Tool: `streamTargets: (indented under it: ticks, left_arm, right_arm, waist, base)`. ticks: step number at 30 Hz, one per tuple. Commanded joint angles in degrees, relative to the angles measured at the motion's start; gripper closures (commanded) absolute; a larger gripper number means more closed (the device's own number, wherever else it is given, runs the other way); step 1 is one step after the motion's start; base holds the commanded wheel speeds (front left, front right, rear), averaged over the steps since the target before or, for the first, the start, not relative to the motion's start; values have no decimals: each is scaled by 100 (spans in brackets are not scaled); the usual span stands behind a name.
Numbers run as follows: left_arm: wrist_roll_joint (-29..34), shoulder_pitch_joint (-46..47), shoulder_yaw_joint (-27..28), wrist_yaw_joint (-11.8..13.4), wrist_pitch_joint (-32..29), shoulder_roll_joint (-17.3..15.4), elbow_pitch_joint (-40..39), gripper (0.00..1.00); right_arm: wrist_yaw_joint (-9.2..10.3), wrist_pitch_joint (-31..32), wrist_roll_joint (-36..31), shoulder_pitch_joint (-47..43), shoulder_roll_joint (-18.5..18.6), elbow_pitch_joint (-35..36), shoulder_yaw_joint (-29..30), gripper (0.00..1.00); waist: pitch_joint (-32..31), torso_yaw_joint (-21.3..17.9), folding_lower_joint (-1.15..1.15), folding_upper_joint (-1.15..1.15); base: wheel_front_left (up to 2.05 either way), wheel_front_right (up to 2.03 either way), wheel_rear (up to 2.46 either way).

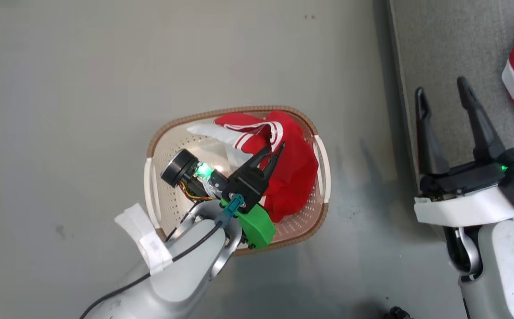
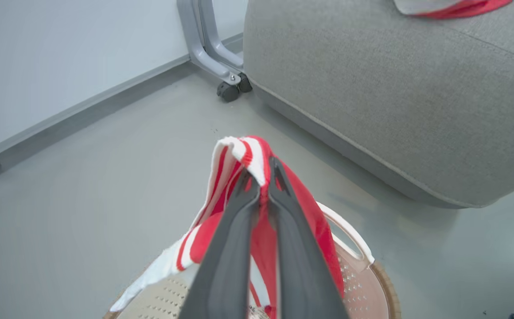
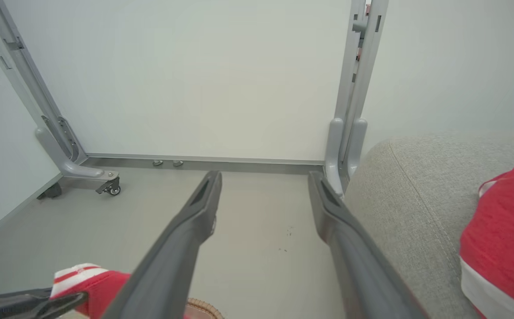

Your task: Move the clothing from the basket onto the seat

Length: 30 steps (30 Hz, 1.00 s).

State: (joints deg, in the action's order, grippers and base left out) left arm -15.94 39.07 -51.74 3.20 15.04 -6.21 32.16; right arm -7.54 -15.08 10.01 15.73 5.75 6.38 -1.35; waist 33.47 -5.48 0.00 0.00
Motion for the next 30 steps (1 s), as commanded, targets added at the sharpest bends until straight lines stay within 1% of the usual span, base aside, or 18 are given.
streamTargets:
  ticks: [1,7,13,17,23,30]
  left_arm:
    - [124,-292,137,-5,19,-23,-165,100]
    - [313,-1128,805,-66,20,-55,-800,100]
    - [487,-1735,1390,-110,21,-57,-1275,100]
    - [650,-1935,1708,-142,21,-48,-1618,100]
    - [848,-2068,2090,-170,20,-32,-2098,100]
    - [1048,-2062,2288,-289,19,38,-2679,100]
  right_arm:
    - [10,-13,14,-212,11,-78,-48,0]
    - [10,-13,74,-723,-55,-311,-248,0]
    - [10,-13,115,-1160,-96,-492,-552,0]
    - [10,-13,117,-1329,-99,-553,-747,0]
    - [10,-13,158,-1487,-88,-621,-883,0]
    - [10,-13,199,-1607,-109,-603,-1073,0]
  waist:
    - [-1263,329,0,0]
    - [-2267,356,0,0]
    - [-3031,313,0,0]
    - [-3270,279,0,0]
    - [-3495,222,0,0]
    - [-3591,196,0,0]
  base:
    - [0,0,0]
    - [0,0,0]
    - [0,0,0]
    - [0,0,0]
    - [0,0,0]
    - [0,0,0]
